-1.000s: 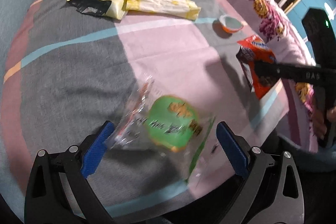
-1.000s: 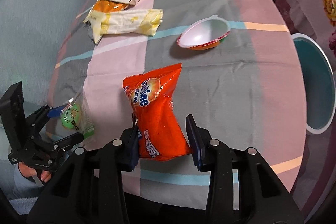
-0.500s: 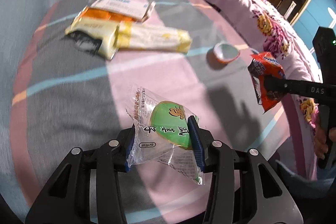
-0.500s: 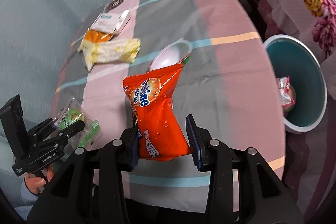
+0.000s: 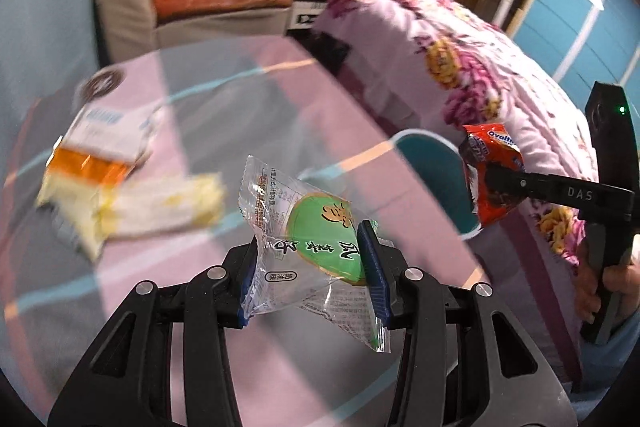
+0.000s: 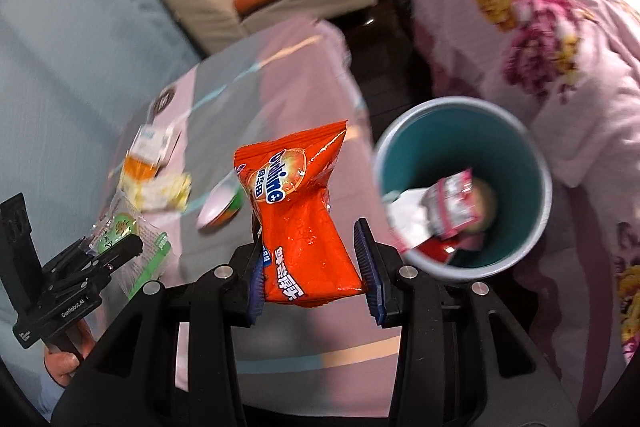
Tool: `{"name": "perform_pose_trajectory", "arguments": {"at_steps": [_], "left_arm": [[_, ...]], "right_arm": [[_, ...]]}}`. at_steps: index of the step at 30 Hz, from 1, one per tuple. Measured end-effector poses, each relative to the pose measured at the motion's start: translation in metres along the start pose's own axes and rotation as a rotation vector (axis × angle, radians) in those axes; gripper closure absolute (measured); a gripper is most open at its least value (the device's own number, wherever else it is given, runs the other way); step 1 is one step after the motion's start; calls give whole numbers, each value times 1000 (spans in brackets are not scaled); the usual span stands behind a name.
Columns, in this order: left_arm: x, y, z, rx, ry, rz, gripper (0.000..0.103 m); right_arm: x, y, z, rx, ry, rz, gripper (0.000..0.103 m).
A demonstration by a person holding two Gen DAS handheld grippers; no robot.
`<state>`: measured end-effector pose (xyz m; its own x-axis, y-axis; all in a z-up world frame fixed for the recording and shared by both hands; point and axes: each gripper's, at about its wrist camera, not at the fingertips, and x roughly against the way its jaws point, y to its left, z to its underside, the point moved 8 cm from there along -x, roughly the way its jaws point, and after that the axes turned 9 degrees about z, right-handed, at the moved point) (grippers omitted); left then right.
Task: Collect trash
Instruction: 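Carry the Ovaltine packet and green cake over the teal bin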
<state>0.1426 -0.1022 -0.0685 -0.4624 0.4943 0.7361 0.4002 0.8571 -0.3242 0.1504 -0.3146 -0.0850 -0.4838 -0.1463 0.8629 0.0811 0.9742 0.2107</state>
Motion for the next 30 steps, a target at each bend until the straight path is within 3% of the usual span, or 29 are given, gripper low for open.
{"name": "perform_pose_trajectory", "arguments": {"at_steps": [6,13,21,30], "left_arm": [[-53,-68,-37,-95,43,70,58],[-115,-120,-49,-160,119,113,58],[-152,-138,-52,-185,173,127,57],[-177,-144,-56,-204,213,140,57]], "right_arm": [[12,-69,-20,-121,-44,29,65],[14,-126,-29,-187,-51,87,65],[5,-155,-38,-222,-31,106,65],[-4,-161,-46,-228,-20,127,65]]}}
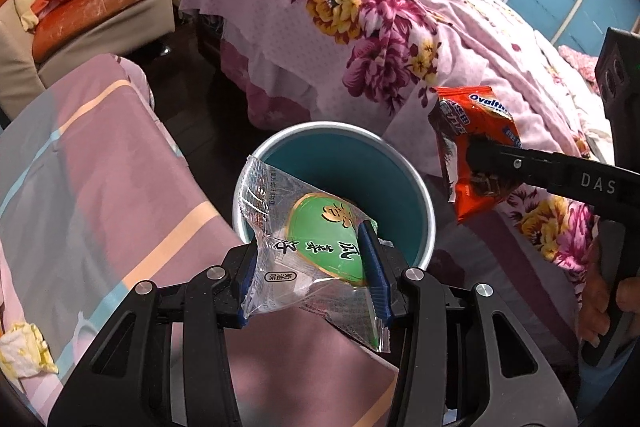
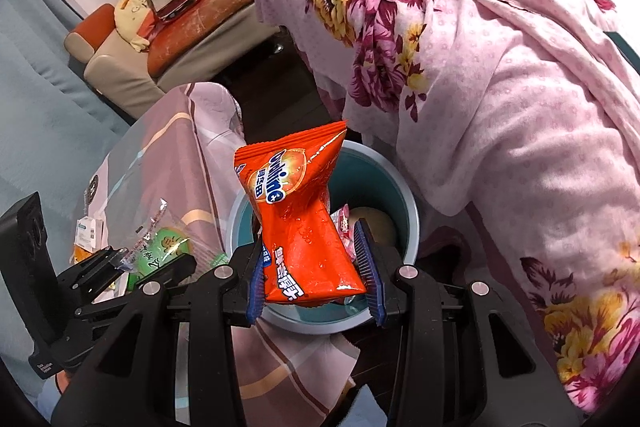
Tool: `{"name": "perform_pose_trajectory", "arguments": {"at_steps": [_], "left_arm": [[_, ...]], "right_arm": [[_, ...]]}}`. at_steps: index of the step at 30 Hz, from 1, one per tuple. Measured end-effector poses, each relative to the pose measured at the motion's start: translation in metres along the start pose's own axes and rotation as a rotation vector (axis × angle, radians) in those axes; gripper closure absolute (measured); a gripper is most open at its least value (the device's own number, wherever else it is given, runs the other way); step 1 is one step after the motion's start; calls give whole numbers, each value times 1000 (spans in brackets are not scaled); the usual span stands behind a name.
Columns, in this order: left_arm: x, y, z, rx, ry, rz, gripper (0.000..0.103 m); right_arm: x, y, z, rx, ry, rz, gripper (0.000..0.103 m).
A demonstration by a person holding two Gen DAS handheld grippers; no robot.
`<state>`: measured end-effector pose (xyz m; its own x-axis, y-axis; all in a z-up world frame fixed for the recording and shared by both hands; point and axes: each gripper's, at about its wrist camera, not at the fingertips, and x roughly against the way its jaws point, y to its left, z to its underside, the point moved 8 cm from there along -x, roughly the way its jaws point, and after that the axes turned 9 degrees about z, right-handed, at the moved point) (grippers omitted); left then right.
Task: Collect trash
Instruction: 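Carry the Ovaltine packet and green cake over the teal bin, then open the left gripper to drop the cake while the right gripper releases the Ovaltine packet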
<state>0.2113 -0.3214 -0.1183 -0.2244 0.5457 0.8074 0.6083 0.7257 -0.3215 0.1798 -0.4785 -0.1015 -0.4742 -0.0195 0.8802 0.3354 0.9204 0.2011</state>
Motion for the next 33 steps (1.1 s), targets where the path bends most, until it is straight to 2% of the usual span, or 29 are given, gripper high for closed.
{"name": "perform_pose_trajectory", "arguments": {"at_steps": [7,9,11,13,20,33], "left_arm": [[-13,0,-6,-5,18,17,56],[-16,1,-7,-3,23,21,48],[-18,2,-9,-2,24,13,21],[-17,3,-11,-5,5,-4,16],[-14,12,-6,3,21,-30,11],[16,38,8,59,-8,-36,9]], "right_arm": [[-6,-4,-5,-11,10,16,65],[-6,-5,-7,-13,10,20,65],[-7,-6,-8,-14,11,26,65],[-9,-7,-8,-14,16,31,65],[-12,-5,-8,-8,25,38,65],[-25,15,0,24,65,47,65]]}}
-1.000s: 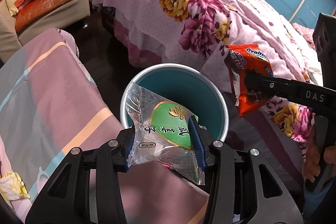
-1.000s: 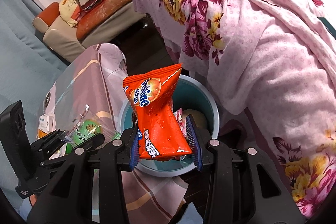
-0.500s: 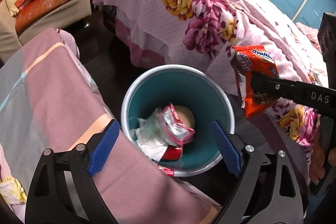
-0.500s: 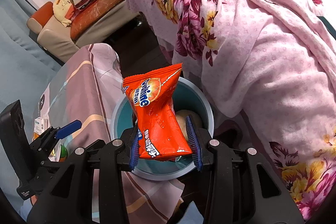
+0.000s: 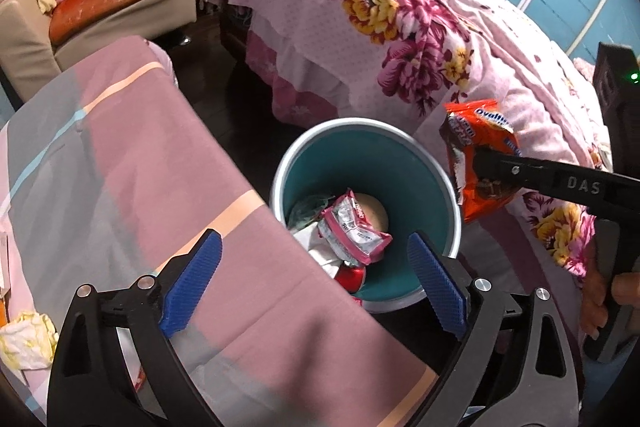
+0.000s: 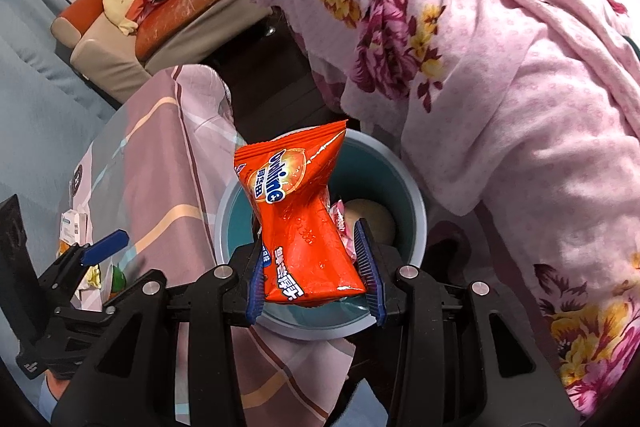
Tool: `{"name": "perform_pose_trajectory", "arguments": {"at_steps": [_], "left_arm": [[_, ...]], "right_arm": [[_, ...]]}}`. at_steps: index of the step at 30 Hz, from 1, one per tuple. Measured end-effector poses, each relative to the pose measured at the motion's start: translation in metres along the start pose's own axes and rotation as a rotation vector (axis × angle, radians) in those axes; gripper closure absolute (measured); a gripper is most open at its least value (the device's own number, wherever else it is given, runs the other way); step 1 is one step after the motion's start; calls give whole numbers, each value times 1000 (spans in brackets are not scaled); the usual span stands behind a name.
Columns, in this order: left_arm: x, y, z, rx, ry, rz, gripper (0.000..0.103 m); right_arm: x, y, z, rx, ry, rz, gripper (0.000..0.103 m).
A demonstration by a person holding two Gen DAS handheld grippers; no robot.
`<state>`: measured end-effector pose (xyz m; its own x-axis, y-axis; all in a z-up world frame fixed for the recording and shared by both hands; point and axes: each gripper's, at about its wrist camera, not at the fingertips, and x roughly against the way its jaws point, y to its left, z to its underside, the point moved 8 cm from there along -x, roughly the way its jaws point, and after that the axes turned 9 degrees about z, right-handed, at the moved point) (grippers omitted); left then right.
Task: Collect trash
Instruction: 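Open the left gripper to drop the cake while the right gripper releases the Ovaltine packet, then move both grippers back over the table toward the bowl and yellow wrapper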
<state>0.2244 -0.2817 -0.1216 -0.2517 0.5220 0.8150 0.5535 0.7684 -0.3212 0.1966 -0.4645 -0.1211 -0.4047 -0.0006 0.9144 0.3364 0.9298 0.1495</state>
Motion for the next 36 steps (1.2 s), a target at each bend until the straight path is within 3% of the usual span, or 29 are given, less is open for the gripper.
{"name": "perform_pose_trajectory", "arguments": {"at_steps": [7,14,24,36], "left_arm": [[15,14,7,29,-22,3,8],[27,29,13,54,-38,-1,7],[47,53,31,93,-53,-6,6],[95,103,65,145,-98,-61,6]], "right_arm": [[-7,19,2,31,17,11,59],[-6,31,3,32,14,33,31],[-1,54,11,55,37,33,28],[6,119,34,153,58,5,28]]}}
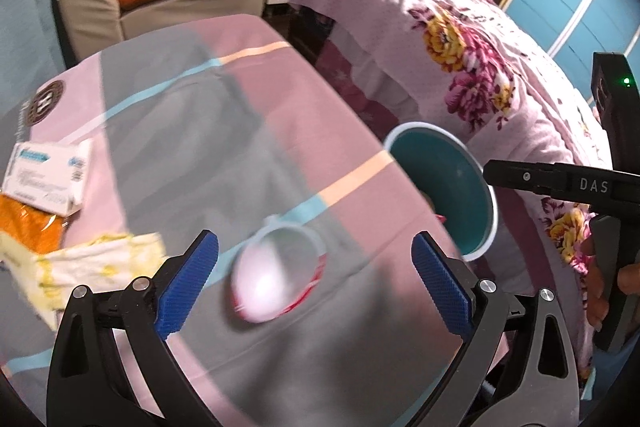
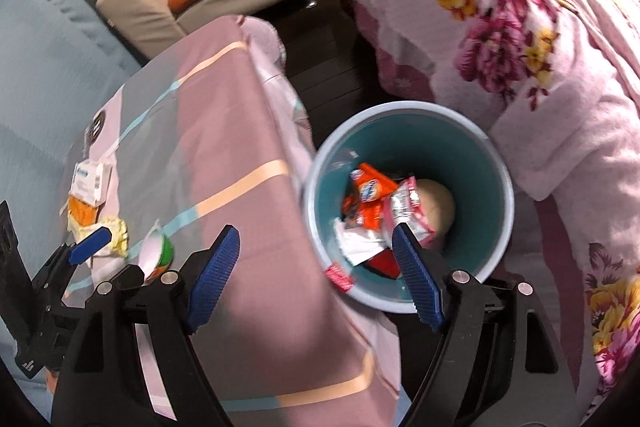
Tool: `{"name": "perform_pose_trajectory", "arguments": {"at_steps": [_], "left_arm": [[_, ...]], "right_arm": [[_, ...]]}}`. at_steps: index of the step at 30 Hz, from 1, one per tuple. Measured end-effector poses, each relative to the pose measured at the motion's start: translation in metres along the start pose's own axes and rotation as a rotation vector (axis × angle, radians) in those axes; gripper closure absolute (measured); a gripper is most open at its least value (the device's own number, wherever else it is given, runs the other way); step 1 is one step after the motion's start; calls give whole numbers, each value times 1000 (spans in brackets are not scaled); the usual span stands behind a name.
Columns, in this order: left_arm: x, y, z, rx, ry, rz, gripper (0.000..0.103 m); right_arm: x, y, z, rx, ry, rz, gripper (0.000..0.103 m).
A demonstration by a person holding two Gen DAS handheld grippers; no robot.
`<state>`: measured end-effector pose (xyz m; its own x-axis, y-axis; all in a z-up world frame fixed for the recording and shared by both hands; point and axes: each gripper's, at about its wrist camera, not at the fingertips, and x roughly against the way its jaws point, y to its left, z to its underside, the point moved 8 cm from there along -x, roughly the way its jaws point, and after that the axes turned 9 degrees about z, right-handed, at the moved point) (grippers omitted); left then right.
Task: Collect trash
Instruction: 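Move both grippers back over the table toward the bowl and yellow wrapper, then grasp the white-pink bowl rim with the right gripper while the left gripper grasps the yellow wrapper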
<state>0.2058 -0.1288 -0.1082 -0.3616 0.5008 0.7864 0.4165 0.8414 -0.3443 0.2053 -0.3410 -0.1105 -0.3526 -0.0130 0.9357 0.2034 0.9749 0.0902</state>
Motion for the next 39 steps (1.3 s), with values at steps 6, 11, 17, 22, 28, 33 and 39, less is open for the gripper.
{"name": "perform_pose_trajectory", "arguments": {"at_steps": [6,11,17,22,28,33,39], "left_arm": [[24,40,18,21,-13,-42,5],[39,74,38,42,-12,-71,5],[49,109,58,77,-7,-89,5],[54,129,65,91,-4,-98,5],[53,146,58,56,13,-114,5],[49,149,40,-35,23,-120,5],[26,143,25,-197,95,-101,5]], "right_arm": [[-1,47,11,71,21,-20,28],[-11,89,23,129,49,-49,28],[-30,122,38,132,94,-61,30],[-45,137,46,132,135,-72,45],[-61,157,53,167,168,-78,60],[-69,168,56,210,173,-70,89],[-64,174,53,280,125,-61,99]]}}
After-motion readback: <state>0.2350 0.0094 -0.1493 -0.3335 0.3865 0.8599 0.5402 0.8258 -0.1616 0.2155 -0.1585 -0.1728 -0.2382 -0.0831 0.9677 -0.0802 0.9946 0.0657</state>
